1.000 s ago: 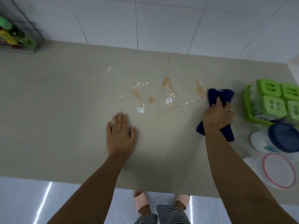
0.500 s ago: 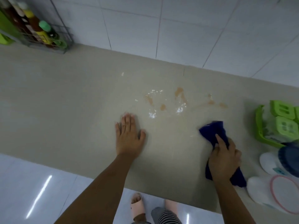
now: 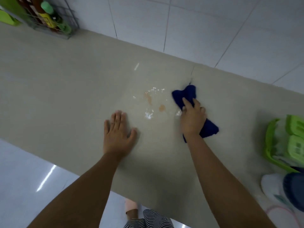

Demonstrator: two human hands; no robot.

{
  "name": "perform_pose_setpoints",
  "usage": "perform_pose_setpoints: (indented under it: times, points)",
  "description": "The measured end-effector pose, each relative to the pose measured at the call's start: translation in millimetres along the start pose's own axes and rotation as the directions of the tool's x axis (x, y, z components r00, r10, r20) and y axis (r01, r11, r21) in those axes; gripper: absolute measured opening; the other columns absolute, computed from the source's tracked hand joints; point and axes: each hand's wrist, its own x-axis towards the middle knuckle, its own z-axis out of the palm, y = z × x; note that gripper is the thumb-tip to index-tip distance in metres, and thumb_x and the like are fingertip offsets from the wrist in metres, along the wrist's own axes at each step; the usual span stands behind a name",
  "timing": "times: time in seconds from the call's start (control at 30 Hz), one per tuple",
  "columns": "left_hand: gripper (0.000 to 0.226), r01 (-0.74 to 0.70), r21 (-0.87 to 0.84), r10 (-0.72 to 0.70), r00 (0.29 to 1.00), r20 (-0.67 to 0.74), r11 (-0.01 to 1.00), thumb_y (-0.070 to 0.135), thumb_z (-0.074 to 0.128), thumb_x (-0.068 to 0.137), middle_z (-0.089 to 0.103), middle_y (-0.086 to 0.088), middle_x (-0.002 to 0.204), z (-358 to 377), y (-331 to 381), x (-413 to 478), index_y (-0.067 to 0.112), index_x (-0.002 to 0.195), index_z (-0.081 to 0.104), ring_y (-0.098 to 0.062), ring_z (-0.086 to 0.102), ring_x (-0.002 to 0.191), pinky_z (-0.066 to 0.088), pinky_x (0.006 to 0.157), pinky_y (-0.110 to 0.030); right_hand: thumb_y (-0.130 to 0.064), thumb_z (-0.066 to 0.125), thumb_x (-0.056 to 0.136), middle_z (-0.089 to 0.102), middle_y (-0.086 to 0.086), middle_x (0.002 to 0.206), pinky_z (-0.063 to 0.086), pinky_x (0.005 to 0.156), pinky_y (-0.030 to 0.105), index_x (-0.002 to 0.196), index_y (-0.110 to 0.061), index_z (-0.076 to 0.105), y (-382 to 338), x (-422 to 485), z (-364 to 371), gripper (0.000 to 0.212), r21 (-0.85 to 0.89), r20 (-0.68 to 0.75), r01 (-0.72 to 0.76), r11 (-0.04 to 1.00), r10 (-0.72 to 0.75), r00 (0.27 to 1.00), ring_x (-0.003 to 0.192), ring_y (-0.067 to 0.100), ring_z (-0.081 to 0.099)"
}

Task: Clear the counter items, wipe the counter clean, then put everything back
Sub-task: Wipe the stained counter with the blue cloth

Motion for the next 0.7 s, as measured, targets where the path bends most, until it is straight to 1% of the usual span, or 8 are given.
perform_pose_setpoints:
  times: [0.1,0.17,0.33,0.47,0.5,0.53,0.6,0.7]
  points:
    - [0.077,0.087,0.005,-0.087,0.996,-0.005,0.996,0.055,0.023,0.088,0.004,-0.003,0.162,-1.3,2.2,-0.2,0.016,0.153,0.009,-0.015,-0.004,0.149,-0.006,0.121,-0.041,-0.018,0.060,0.091,0.053,0.003,0.139,0.044,0.086,0.039,0.129,-0.031,0.058,11.5,-67.9,-6.4,0.040,-0.043,0.044,0.199,0.979,-0.198,0.979,0.098,0.025,0.054]
    - [0.077,0.132,0.004,-0.132,0.991,-0.008,0.991,0.054,0.023,0.088,0.004,-0.003,0.162,-2.4,3.5,0.3,0.016,0.153,0.008,-0.016,-0.003,0.149,-0.005,0.121,-0.041,-0.016,0.065,0.088,0.057,0.005,0.135,0.045,0.083,0.040,0.126,-0.029,0.061,45.2,-88.8,-17.6,0.040,-0.054,0.013,0.186,0.981,-0.185,0.983,0.094,0.027,0.055]
    - [0.076,0.176,-0.020,-0.176,0.984,-0.006,0.984,0.053,0.023,0.089,0.002,-0.002,0.162,-5.4,5.8,-0.7,0.016,0.153,0.007,-0.014,-0.005,0.149,-0.005,0.121,-0.039,-0.016,0.056,0.093,0.055,0.015,0.134,0.043,0.089,0.048,0.127,-0.025,0.061,108.4,-35.8,-38.6,0.036,-0.067,-0.177,-0.100,0.993,0.087,0.980,0.101,0.037,0.053]
    - [0.076,0.179,-0.027,-0.180,0.983,-0.032,0.983,0.054,0.023,0.088,0.005,-0.001,0.162,-4.2,5.1,2.1,0.017,0.153,0.010,-0.013,-0.003,0.149,-0.004,0.121,-0.038,-0.020,0.043,0.099,0.042,0.013,0.145,0.031,0.102,0.049,0.132,-0.027,0.055,82.1,48.3,-27.3,0.036,0.033,-0.212,-0.359,0.933,0.357,0.910,0.120,0.037,0.044]
    - [0.076,0.178,-0.022,-0.178,0.983,-0.035,0.984,0.055,0.022,0.088,0.005,-0.001,0.162,-3.6,4.4,2.1,0.017,0.153,0.010,-0.013,-0.003,0.149,-0.004,0.121,-0.038,-0.021,0.041,0.100,0.039,0.012,0.148,0.030,0.102,0.048,0.134,-0.028,0.053,69.6,63.7,-20.5,0.037,0.038,-0.197,-0.390,0.920,0.389,0.900,0.122,0.036,0.042]
    - [0.077,0.177,-0.017,-0.177,0.983,-0.037,0.984,0.056,0.020,0.087,0.004,0.000,0.162,-2.7,3.7,2.4,0.017,0.153,0.009,-0.012,-0.004,0.149,-0.005,0.121,-0.037,-0.021,0.040,0.100,0.037,0.011,0.149,0.029,0.102,0.047,0.135,-0.029,0.052,55.8,75.5,-12.6,0.038,0.034,-0.174,-0.388,0.921,0.387,0.905,0.123,0.035,0.041]
    - [0.079,0.175,-0.016,-0.175,0.984,-0.038,0.985,0.059,0.016,0.086,0.002,0.001,0.162,-1.8,2.6,3.3,0.018,0.153,0.007,-0.011,-0.006,0.148,-0.007,0.121,-0.036,-0.021,0.040,0.100,0.037,0.009,0.150,0.030,0.101,0.044,0.136,-0.030,0.050,24.4,91.7,4.8,0.038,0.020,-0.116,-0.297,0.955,0.297,0.948,0.123,0.033,0.042]
    - [0.079,0.173,-0.006,-0.173,0.984,-0.035,0.985,0.059,0.014,0.086,0.000,0.002,0.162,-1.9,2.3,3.9,0.019,0.153,0.006,-0.010,-0.007,0.148,-0.007,0.121,-0.035,-0.021,0.041,0.099,0.040,0.005,0.148,0.032,0.099,0.041,0.136,-0.032,0.050,-24.6,90.6,26.4,0.039,0.015,0.001,-0.034,0.999,0.034,0.999,0.119,0.029,0.044]
